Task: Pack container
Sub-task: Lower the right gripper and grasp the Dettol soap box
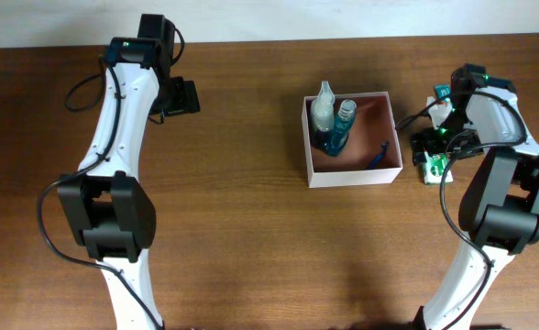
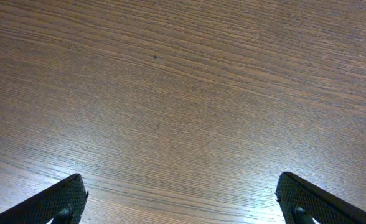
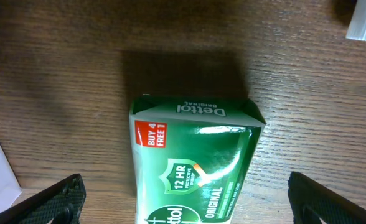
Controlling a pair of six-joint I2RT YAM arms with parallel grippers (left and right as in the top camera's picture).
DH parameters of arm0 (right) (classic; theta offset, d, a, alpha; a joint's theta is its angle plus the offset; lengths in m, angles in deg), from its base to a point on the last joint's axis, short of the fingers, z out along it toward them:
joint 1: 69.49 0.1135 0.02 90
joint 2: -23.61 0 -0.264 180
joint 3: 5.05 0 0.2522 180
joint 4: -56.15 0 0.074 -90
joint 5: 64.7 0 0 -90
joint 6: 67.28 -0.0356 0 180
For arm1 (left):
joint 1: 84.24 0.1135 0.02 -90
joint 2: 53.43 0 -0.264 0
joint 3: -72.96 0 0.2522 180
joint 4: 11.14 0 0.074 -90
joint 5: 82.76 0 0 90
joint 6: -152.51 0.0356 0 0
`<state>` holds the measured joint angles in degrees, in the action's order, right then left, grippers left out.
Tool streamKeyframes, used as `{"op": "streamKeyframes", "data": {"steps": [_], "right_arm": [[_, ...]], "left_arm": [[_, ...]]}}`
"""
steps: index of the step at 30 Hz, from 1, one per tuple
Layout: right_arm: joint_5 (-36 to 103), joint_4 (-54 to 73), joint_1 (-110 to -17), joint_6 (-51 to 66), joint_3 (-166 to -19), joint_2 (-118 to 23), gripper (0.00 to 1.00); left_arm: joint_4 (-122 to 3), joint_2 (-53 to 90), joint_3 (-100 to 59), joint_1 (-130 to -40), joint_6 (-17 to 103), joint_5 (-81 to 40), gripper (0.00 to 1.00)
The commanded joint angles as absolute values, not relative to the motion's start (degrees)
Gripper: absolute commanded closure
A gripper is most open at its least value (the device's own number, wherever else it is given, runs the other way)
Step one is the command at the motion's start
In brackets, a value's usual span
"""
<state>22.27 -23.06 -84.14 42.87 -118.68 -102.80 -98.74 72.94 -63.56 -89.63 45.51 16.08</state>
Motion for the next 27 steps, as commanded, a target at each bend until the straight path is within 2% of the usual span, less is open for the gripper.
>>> {"op": "streamKeyframes", "data": {"steps": [1, 27], "right_arm": [[21.8, -22.6, -84.6, 43.3, -118.3, -103.3, 0.01], [22.0, -17.9, -84.7, 43.3, -113.7, -103.3, 0.01]], "left_arm": [[-98.6, 72.3, -63.4, -89.5, 45.0, 16.1, 0.01], [-98.6, 72.3, -63.4, -89.5, 45.0, 16.1, 0.01]]}}
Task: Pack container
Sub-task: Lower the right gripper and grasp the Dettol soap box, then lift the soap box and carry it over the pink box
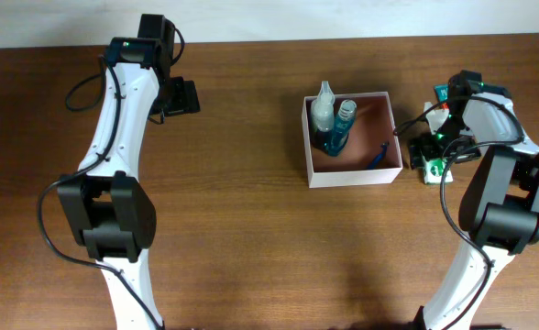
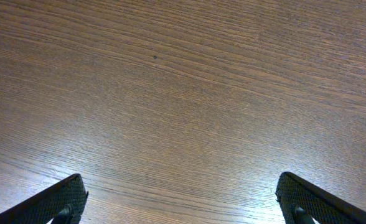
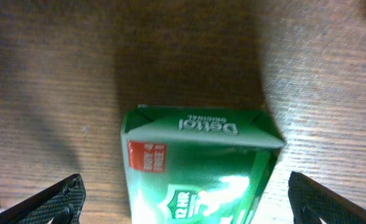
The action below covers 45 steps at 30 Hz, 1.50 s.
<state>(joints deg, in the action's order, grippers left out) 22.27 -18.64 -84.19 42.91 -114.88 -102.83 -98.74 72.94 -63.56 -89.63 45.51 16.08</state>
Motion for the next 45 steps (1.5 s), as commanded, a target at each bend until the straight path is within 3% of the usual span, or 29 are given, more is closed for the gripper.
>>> {"op": "streamKeyframes", "data": {"steps": [1, 13, 15, 18, 26, 32, 35, 45], "right_arm": [[22.0, -17.4, -84.7, 43.3, -113.2, -103.3, 0.01], [22.1, -15.7, -86.4, 43.3, -111.6, -103.3, 0.01], [22.1, -15.6, -86.8, 43.3, -111.6, -103.3, 0.06], [22.7, -15.6, -87.6, 43.3, -111.6, -103.3, 0.27], [28.3, -14.9, -88.3, 43.5, -111.6, -103.3, 0.30], [28.3, -14.8, -88.3, 43.5, -111.6, -103.3, 0.52], [28.3, -14.8, -88.3, 43.2, -111.6, -103.3, 0.58], [28.3, -14.9, -88.3, 41.7, -112.1, -103.3, 0.61]], "left_arm": [[-98.6, 72.3, -63.4, -89.5, 44.9, 16.1, 0.01], [-98.6, 72.3, -63.4, -89.5, 45.0, 16.1, 0.01], [-98.6, 72.3, -63.4, -89.5, 45.0, 16.1, 0.01], [-98.6, 72.3, -63.4, -89.5, 45.0, 16.1, 0.01], [-98.6, 72.3, -63.4, -89.5, 45.0, 16.1, 0.01], [-98.6, 72.3, -63.4, -89.5, 45.0, 16.1, 0.01], [-98.6, 72.3, -63.4, -89.5, 45.0, 16.1, 0.01], [-98.6, 72.3, -63.4, -89.5, 45.0, 16.1, 0.00]]}}
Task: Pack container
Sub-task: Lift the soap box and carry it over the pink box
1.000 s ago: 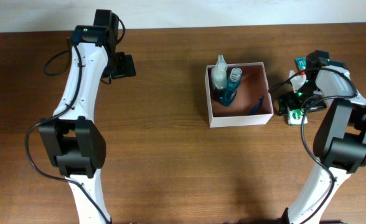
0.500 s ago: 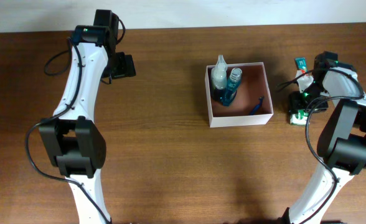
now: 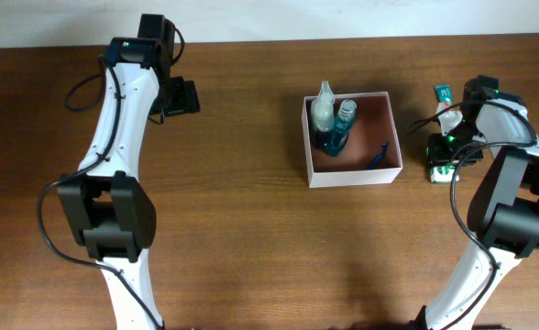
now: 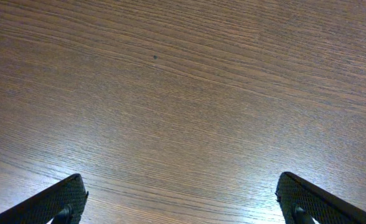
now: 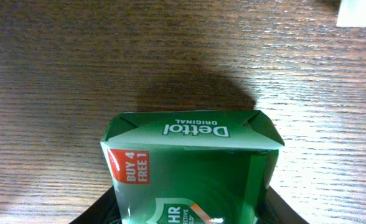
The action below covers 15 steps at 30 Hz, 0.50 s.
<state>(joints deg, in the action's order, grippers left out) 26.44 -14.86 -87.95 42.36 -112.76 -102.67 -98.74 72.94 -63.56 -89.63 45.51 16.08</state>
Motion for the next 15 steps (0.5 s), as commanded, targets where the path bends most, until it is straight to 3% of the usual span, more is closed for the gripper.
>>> {"op": "streamKeyframes", "data": {"steps": [1, 15], "right_arm": [[28.3, -15.3, -88.3, 41.0, -112.7, -103.3, 0.61], [31.4, -27.8, -85.7, 38.3, -136.6, -103.3, 0.62]], "left_arm": [[-98.6, 72.3, -63.4, -89.5, 45.0, 16.1, 0.01], [-98.6, 72.3, -63.4, -89.5, 45.0, 16.1, 0.01]]}}
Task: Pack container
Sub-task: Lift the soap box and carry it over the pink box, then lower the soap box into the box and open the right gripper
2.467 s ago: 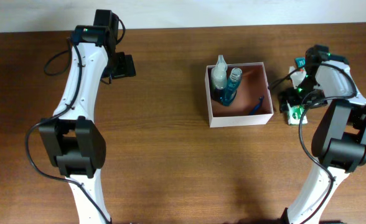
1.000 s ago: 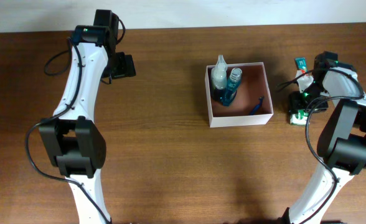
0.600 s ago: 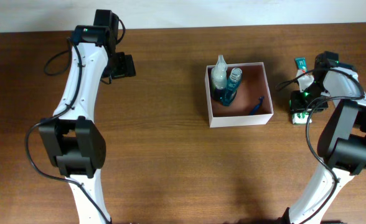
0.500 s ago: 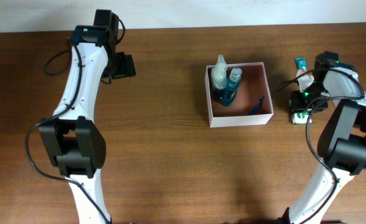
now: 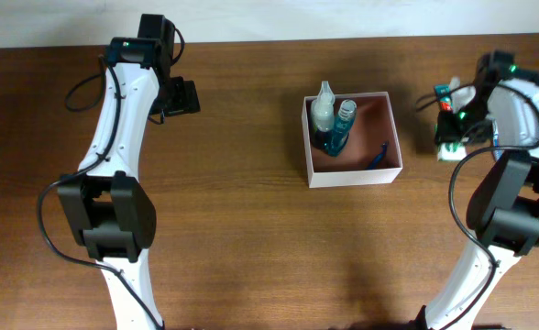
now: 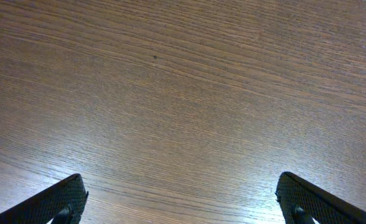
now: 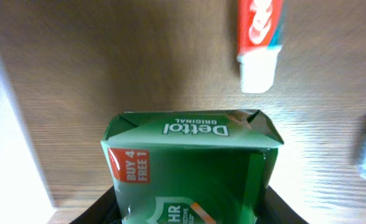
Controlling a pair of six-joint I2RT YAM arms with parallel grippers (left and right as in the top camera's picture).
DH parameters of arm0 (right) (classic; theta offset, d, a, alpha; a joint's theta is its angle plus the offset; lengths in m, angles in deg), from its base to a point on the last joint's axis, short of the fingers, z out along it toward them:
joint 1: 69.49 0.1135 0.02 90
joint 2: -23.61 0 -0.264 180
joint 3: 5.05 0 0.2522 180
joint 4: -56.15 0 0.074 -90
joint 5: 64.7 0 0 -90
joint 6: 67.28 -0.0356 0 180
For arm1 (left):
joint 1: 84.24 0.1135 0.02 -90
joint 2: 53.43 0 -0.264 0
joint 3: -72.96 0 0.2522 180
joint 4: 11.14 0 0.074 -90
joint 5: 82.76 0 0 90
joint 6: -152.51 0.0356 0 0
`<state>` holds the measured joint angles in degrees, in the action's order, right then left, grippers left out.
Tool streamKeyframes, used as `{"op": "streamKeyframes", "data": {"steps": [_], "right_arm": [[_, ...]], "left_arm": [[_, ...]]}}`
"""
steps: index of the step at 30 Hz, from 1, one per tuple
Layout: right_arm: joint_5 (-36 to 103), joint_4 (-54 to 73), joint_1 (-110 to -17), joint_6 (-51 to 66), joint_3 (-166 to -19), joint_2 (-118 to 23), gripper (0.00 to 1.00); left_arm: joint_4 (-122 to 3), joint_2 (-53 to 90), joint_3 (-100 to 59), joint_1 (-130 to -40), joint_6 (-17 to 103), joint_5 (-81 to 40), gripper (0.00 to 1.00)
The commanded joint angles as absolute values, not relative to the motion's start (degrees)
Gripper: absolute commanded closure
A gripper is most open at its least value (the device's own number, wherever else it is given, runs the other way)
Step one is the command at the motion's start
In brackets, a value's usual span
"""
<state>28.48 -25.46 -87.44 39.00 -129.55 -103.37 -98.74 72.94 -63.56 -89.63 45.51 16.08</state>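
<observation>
A white box with a brown floor stands mid-table, holding two bottles and a blue razor. My right gripper is shut on a green Dettol soap pack, held off the table just right of the box; the box's white wall shows at the left in the wrist view. A red and white toothpaste tube lies beyond the pack. My left gripper is open over bare wood at the far left.
A small teal item lies by the toothpaste at the back right. A blue thing shows at the right edge of the right wrist view. Bare wooden table spreads in front of the box.
My right gripper, still shut on the soap pack, has moved away from the table's front toward the toothpaste, and the pack is off the table. The left arm is unchanged.
First my right gripper stood open over the soap pack lying right of the box, then lower around it. Half a second ago it was shut on the pack. Now the pack is held further back, beside the box's right wall. The left gripper stayed open throughout.
</observation>
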Motion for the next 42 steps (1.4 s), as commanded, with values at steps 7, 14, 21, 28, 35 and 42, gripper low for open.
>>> {"op": "streamKeyframes", "data": {"steps": [7, 14, 21, 28, 35, 42], "right_arm": [[34.2, -33.8, -80.0, 38.3, -149.3, -103.3, 0.62], [34.1, -33.5, -73.4, 36.4, -149.3, -103.5, 0.61], [34.2, -32.4, -70.5, 30.1, -146.9, -103.5, 0.62], [36.3, -33.2, -68.8, 30.1, -144.6, -103.5, 0.61], [36.2, -33.2, -67.1, 30.1, -142.4, -103.5, 0.55], [36.1, -31.7, -67.2, 30.1, -139.9, -103.5, 0.52]], "left_arm": [[-98.6, 72.3, -63.4, -89.5, 45.0, 16.1, 0.01], [-98.6, 72.3, -63.4, -89.5, 45.0, 16.1, 0.01], [-98.6, 72.3, -63.4, -89.5, 45.0, 16.1, 0.01], [-98.6, 72.3, -63.4, -89.5, 45.0, 16.1, 0.01], [-98.6, 72.3, -63.4, -89.5, 45.0, 16.1, 0.01], [-98.6, 72.3, -63.4, -89.5, 45.0, 16.1, 0.01]]}}
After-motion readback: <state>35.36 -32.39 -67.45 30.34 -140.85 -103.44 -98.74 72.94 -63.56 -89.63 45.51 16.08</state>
